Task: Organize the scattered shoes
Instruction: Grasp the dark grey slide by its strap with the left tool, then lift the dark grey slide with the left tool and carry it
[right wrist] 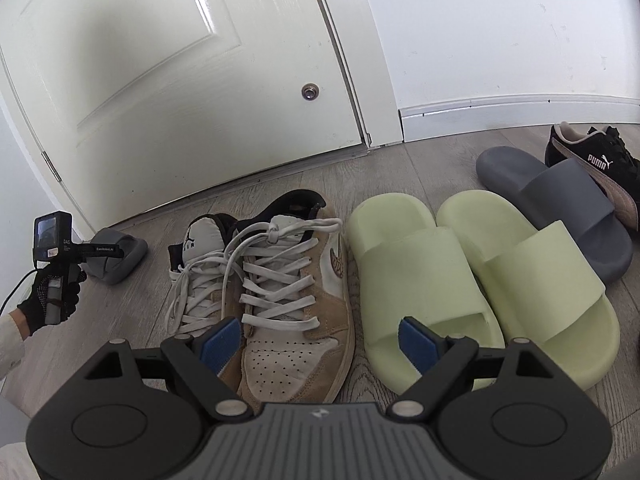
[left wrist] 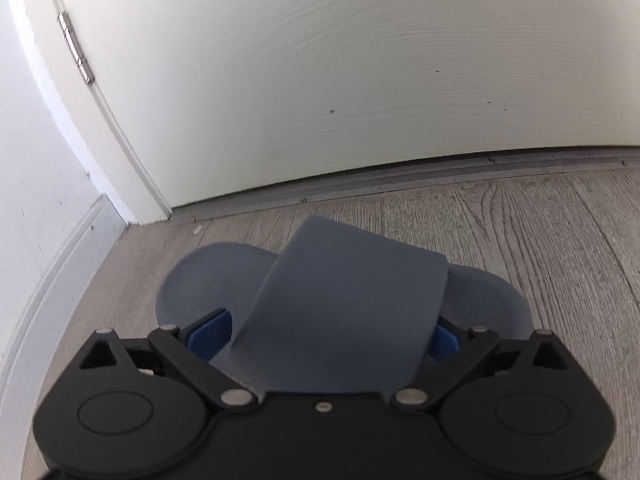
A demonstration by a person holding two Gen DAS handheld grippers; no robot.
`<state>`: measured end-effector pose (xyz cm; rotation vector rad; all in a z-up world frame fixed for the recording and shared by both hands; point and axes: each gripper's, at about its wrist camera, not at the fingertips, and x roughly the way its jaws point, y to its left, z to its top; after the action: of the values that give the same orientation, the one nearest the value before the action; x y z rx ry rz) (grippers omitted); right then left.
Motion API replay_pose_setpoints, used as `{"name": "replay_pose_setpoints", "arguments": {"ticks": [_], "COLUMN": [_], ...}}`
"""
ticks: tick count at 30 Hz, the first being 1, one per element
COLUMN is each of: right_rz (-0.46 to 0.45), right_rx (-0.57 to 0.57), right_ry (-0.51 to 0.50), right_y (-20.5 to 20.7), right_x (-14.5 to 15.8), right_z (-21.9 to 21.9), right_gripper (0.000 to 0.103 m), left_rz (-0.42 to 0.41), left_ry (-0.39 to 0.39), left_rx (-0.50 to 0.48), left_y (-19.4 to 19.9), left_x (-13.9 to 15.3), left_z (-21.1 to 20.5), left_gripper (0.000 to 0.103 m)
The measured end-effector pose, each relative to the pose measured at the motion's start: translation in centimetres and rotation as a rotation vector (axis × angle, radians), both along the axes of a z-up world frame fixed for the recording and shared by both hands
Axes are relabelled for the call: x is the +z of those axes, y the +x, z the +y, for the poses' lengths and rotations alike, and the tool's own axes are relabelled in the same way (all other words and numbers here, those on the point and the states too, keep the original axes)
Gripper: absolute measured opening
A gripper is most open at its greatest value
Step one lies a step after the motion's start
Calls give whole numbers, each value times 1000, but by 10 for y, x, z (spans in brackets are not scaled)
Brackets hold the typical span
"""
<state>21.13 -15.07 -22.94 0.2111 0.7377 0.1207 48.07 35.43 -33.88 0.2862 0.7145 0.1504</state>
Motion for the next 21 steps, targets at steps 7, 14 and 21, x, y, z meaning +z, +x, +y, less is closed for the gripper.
{"name": "replay_pose_setpoints", "arguments": {"ticks": [7, 14, 21], "right_rz": [35, 7, -51], "right_rx": [-55, -74, -77], "right_ry": [-73, -35, -46], "right_y": [4, -4, -19], "right_x": [-5, 6, 23], "right_z": [-1, -10, -16], "right_gripper": [87, 87, 87], "left_rz": [3, -37, -148], "left_ry": [10, -72, -276], "left_rx": [18, 53, 140], "left_y": [-6, -82, -154], "left_x": [3, 18, 92], "left_z": [-8, -26, -41], "left_gripper": [82, 82, 80]}}
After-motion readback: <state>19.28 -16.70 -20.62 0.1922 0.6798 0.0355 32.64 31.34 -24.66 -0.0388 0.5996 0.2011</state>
